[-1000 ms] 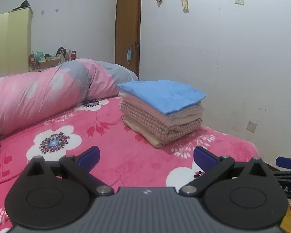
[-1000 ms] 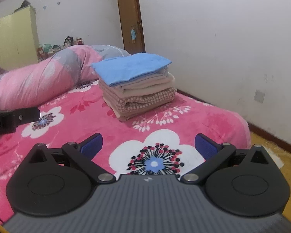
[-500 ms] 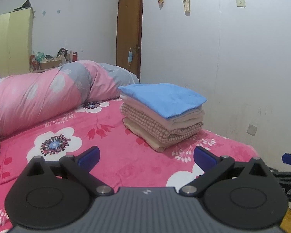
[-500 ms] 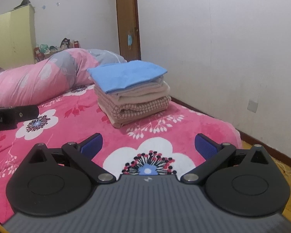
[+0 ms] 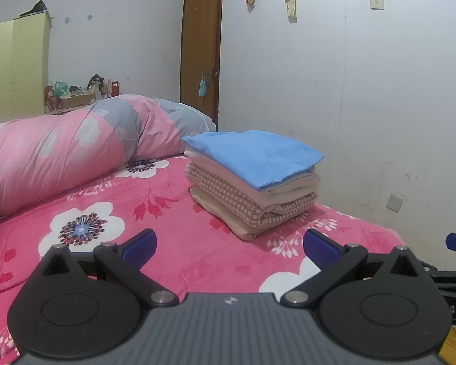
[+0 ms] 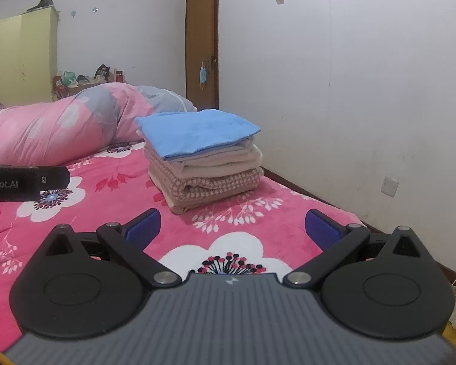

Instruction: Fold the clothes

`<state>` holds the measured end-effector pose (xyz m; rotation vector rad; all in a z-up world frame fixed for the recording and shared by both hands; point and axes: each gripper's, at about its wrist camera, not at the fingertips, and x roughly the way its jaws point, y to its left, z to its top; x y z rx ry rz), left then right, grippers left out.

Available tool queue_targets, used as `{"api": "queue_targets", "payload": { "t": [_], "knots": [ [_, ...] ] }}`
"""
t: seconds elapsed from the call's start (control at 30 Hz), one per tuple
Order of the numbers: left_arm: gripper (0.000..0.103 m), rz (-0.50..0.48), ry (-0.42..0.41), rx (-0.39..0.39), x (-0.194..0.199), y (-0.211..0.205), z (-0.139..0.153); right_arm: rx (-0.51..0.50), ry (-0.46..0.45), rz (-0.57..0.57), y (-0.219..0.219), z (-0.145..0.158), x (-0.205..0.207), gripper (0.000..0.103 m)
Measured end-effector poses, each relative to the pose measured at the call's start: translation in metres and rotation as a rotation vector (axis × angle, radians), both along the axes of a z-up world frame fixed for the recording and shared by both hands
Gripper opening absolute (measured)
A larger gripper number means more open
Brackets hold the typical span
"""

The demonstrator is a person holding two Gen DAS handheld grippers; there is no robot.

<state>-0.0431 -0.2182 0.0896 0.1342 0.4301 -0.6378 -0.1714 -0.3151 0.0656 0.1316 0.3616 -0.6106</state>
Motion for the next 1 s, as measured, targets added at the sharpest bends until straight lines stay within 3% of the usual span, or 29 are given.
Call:
{"api": "queue_targets", "payload": {
  "t": [0.53,1.0],
  "knots": [
    [0.103,-0.008,0.012,-0.039,-0.005,0.004,0.012,-0.006,0.035,0.006,0.008,0.014,0.006,0.102],
    [0.103,0.009,0.013,-0.014,-0.005,0.001,0.007,-0.016,0.020,0.000,0.015,0.019,0.002,0.102]
  ]
}}
